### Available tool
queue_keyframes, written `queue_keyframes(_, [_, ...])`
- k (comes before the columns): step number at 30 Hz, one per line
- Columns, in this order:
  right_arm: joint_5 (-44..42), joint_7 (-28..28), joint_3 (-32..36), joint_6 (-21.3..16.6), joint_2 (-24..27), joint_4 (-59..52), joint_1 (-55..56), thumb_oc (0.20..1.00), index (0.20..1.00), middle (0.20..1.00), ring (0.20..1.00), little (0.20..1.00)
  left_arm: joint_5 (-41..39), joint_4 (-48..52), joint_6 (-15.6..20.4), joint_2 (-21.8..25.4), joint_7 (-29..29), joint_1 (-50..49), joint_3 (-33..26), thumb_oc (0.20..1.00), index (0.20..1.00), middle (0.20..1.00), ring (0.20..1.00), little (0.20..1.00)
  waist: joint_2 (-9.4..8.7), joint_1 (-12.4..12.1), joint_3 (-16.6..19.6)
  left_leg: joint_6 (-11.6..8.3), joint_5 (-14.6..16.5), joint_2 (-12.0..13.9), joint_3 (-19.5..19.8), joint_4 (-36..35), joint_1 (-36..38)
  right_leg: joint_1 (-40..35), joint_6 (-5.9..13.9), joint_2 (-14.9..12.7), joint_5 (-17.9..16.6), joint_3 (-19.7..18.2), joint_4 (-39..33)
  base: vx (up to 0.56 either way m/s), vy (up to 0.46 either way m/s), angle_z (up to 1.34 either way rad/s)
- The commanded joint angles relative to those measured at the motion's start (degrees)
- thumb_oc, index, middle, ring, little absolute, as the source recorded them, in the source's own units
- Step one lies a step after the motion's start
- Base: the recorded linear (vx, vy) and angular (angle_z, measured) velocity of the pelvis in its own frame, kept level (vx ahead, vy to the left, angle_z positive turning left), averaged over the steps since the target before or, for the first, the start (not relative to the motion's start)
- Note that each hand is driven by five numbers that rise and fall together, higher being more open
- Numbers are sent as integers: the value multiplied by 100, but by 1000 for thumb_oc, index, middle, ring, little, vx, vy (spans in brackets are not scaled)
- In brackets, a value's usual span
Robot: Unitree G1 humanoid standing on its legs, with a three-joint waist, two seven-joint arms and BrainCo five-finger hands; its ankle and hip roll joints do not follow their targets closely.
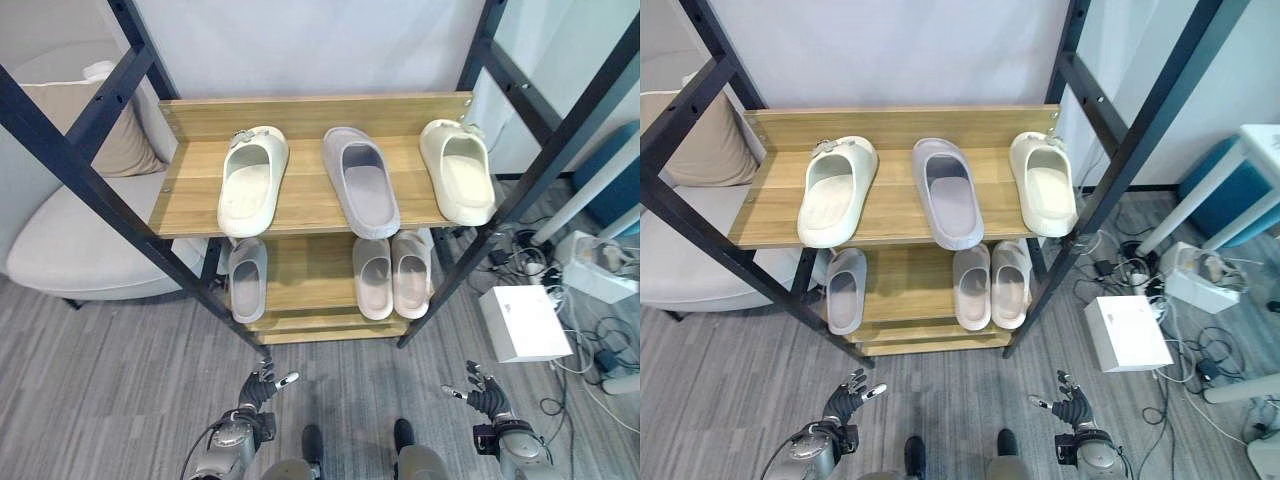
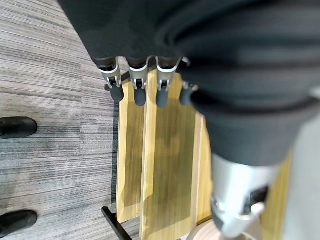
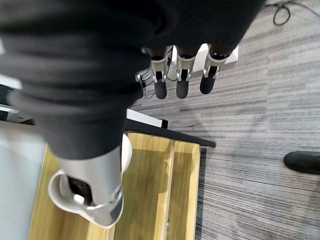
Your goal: Arrange the slippers neatly on the shoe rack.
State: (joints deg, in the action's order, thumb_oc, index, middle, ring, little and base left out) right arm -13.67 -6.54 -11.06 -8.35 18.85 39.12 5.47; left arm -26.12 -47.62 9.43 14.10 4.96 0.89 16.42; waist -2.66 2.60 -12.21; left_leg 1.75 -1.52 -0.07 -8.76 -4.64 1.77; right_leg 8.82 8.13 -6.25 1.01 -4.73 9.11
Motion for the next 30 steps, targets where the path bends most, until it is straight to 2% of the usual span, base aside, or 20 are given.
queue_keyframes(1, [-194, 8, 35, -193, 200, -243, 42, 1000, 1000, 1000, 1000, 1000, -66, 151, 159, -4, -8, 86, -42, 1000, 1000, 1000, 1000, 1000, 36, 152, -186, -272, 106, -43, 664, -36, 145, -119, -142, 599, -151, 216, -565, 228, -71, -3])
queue_keyframes(2, [-285, 37, 81, -211, 181, -202, 213, 1000, 1000, 1000, 1000, 1000, -41, 23, 153, -78, -71, 124, 16, 1000, 1000, 1000, 1000, 1000, 53, 253, -149, -297, 111, -20, 789, -36, 254, -402, -241, 657, -13, 16, -637, 225, -70, 39])
queue_keyframes(5, [-282, 98, 127, -219, 202, -179, 319, 1000, 1000, 1000, 1000, 1000, 35, 36, 153, -115, -115, 109, 31, 1000, 1000, 1000, 1000, 1000, 31, 234, -93, -370, 138, 12, 746, -8, 370, -661, -344, 679, 14, -9, -798, 194, -122, 82])
queue_keyframes(6, [-324, 124, 171, -217, 253, -167, 385, 1000, 1000, 1000, 1000, 1000, 26, 88, 136, -134, -144, 122, 45, 1000, 1000, 1000, 1000, 1000, -11, 255, -103, -486, 208, 23, 752, 651, 223, -850, -427, 611, 12, 108, -943, 178, -197, 30])
queue_keyframes(9, [-326, 140, 166, -221, 382, -155, 357, 1000, 1000, 1000, 1000, 1000, -28, 91, 142, -167, -132, 210, 101, 1000, 1000, 1000, 1000, 1000, -111, 136, -243, -652, -21, -180, 977, 1683, -363, -1071, -539, 506, 39, 207, -994, 70, -129, 14])
queue_keyframes(10, [-304, 135, 164, -206, 412, -169, 346, 1000, 1000, 1000, 1000, 1000, -62, 95, 138, -177, -116, 206, 93, 1000, 1000, 1000, 1000, 1000, -127, 126, -235, -627, 8, -159, 983, 1569, -479, -1125, -538, 461, 66, 208, -1030, 103, -15, 17])
queue_keyframes(12, [-261, 121, 213, -201, 480, -268, 372, 1000, 1000, 1000, 1000, 1000, -48, 172, 116, -156, -129, 133, 101, 1000, 1000, 1000, 1000, 1000, -136, 75, -171, -559, 20, 41, 966, 1036, -622, -1219, -493, 392, 140, 195, -1110, 170, 17, 1])
queue_keyframes(14, [-243, 73, 192, -201, 518, -326, 340, 1000, 1000, 1000, 1000, 1000, -10, 169, 100, -162, -94, 77, 124, 1000, 1000, 1000, 1000, 1000, -33, -3, -83, -580, -320, 172, 1340, 436, -665, -1244, -460, 433, 306, 92, -1053, 199, 65, 2])
queue_keyframes(16, [-202, 85, 172, -187, 506, -283, 332, 1000, 1000, 1000, 1000, 1000, -19, 118, 90, -189, -91, 52, 97, 1000, 1000, 1000, 1000, 1000, -1, 32, -31, -581, -316, 207, 1246, 300, -562, -1294, -457, 428, 353, 42, -1035, 141, 93, -14])
queue_keyframes(17, [-144, 66, 169, -179, 485, -280, 345, 1000, 1000, 1000, 1000, 1000, 19, 113, 76, -203, -78, 40, 113, 1000, 1000, 1000, 1000, 1000, 29, 88, -15, -618, -367, 285, 995, 217, -478, -1319, -461, 409, 371, 75, -1012, 174, 139, -20])
queue_keyframes(21, [94, 47, 106, -117, 491, -271, 284, 1000, 1000, 1000, 1000, 1000, 112, 67, 95, -197, -162, 11, 198, 1000, 1000, 1000, 1000, 1000, 100, 78, 99, -568, -283, 219, 940, -36, -104, -1463, -417, 320, 328, 64, -1118, 159, 125, -15])
queue_keyframes(30, [372, 142, -156, -83, 496, -203, -4, 1000, 1000, 1000, 1000, 1000, 248, 104, 66, -94, -236, -38, 236, 1000, 1000, 1000, 1000, 1000, 1, -69, 219, -412, 2, 85, 827, -36, 84, -1607, -219, 112, 207, 43, -1350, 79, 71, -5])
